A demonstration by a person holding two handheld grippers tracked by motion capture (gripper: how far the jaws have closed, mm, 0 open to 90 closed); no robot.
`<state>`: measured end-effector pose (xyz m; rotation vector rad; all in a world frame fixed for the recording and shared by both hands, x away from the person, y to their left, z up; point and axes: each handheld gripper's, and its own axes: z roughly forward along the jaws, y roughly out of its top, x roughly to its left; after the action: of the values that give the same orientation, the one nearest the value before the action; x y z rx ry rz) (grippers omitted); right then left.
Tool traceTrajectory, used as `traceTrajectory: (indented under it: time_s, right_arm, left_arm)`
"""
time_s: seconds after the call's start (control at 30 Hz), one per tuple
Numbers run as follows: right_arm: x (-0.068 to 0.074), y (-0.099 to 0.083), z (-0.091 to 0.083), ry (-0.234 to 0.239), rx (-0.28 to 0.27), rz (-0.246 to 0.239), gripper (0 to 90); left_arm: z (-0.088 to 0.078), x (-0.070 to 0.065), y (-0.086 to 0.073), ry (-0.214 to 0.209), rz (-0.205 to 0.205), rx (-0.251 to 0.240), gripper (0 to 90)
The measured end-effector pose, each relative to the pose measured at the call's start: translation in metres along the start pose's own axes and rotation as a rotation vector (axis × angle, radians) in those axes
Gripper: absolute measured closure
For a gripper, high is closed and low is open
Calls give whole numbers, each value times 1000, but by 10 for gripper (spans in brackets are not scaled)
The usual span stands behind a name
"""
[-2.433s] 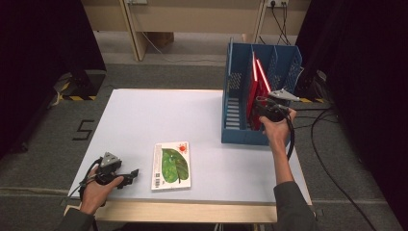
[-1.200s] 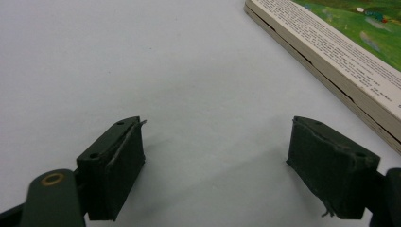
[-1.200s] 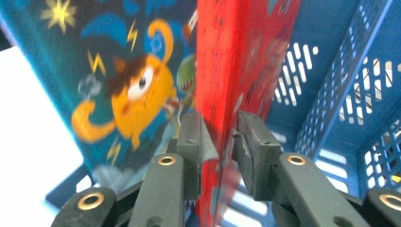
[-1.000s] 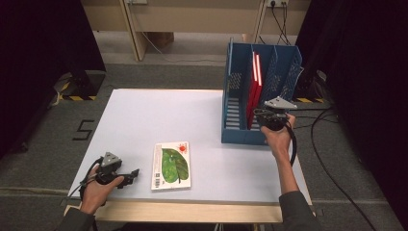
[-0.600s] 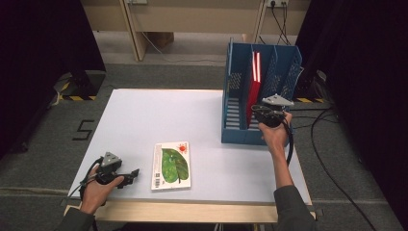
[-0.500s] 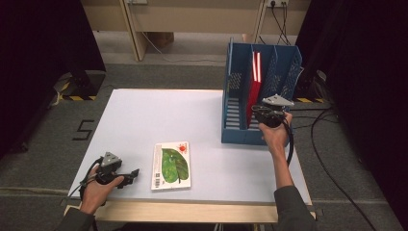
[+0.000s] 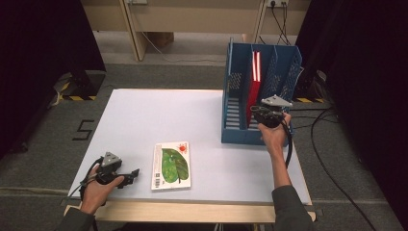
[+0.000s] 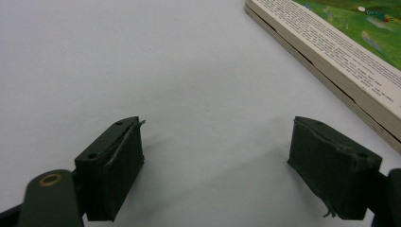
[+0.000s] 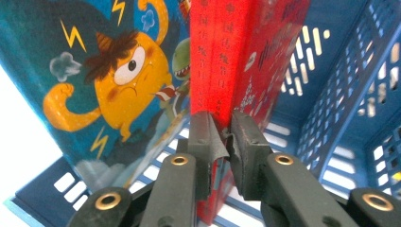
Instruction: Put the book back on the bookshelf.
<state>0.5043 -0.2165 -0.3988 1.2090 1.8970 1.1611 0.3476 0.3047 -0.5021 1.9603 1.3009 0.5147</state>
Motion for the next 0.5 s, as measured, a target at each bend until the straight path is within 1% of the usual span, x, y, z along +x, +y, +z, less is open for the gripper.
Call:
traceTrajectory:
  time_s: [0.07, 0.17, 0.23, 0.27, 0.33, 0.43, 0.5]
  right_arm:
    - [0, -2, -1, 0, -5, 2, 784]
    - [0, -2, -3, -3, 0, -21, 783]
    - [1, -3, -4, 0, 8, -18, 791]
    - [0, -3, -3, -4, 10, -25, 798]
    - [1, -5, -2, -15, 21, -40, 821]
    - [2, -7, 3, -21, 24, -52, 824]
    - [3, -7, 4, -29, 28, -47, 824]
  left_arm:
    - [0, 0, 0, -1, -5, -2, 175]
    - [0, 0, 0, -2, -5, -2, 175]
    - [0, 0, 0, -1, 0, 1, 175]
    - [0, 0, 0, -1, -1, 0, 175]
    - [0, 0, 0, -1, 1, 0, 174]
    - [0, 0, 0, 0, 1, 0, 174]
    - [0, 0, 0, 0, 2, 0, 173]
